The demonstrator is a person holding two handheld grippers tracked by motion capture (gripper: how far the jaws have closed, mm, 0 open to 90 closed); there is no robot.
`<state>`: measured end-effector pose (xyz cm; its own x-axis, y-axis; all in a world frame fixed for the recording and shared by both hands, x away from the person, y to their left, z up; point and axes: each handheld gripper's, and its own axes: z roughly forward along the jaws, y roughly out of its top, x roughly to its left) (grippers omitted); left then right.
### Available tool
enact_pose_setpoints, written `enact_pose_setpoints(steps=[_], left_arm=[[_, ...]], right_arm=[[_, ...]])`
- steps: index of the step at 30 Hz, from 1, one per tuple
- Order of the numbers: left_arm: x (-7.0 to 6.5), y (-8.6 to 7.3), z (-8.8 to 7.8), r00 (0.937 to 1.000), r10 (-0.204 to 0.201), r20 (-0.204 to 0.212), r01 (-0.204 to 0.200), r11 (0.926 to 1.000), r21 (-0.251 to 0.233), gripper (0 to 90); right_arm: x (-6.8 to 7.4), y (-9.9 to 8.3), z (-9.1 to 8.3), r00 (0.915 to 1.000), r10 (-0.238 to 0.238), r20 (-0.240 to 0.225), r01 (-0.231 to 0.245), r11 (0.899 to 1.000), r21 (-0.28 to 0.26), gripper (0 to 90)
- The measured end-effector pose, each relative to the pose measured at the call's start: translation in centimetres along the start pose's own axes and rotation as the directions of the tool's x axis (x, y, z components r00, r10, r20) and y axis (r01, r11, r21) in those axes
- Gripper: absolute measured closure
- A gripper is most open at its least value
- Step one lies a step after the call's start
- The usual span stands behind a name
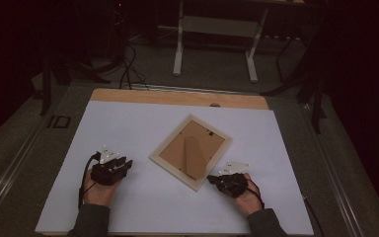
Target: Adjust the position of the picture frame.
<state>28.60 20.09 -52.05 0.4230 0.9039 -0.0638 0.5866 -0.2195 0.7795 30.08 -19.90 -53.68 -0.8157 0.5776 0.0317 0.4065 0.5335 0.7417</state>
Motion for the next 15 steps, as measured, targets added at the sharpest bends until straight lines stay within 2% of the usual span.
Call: enact_pose_setpoints(steps=[7, 10, 15], left_arm=[[-0.6, 0.1, 0.3, 0.9998, 0.019, 0.003, -0.019, 0.9998, 0.01, 68.7], [-1.0, 0.2, 0.3, 0.998, 0.06, -0.021, -0.059, 0.998, 0.023, 68.2], [-1.3, 0.3, 0.6, 0.9973, 0.074, -0.001, -0.074, 0.9969, 0.027, 66.8]], right_arm=[[0.8, 0.8, 0.9, 0.9998, -0.01, -0.017, 0.01, 1.0, 0.001, 89.8], [1.1, 1.3, 1.5, 0.9995, -0.013, -0.029, 0.013, 1.0, 0.003, 89.8], [1.8, 2.1, 2.5, 0.9983, -0.028, -0.052, 0.028, 1.0, 0.004, 89.8]])
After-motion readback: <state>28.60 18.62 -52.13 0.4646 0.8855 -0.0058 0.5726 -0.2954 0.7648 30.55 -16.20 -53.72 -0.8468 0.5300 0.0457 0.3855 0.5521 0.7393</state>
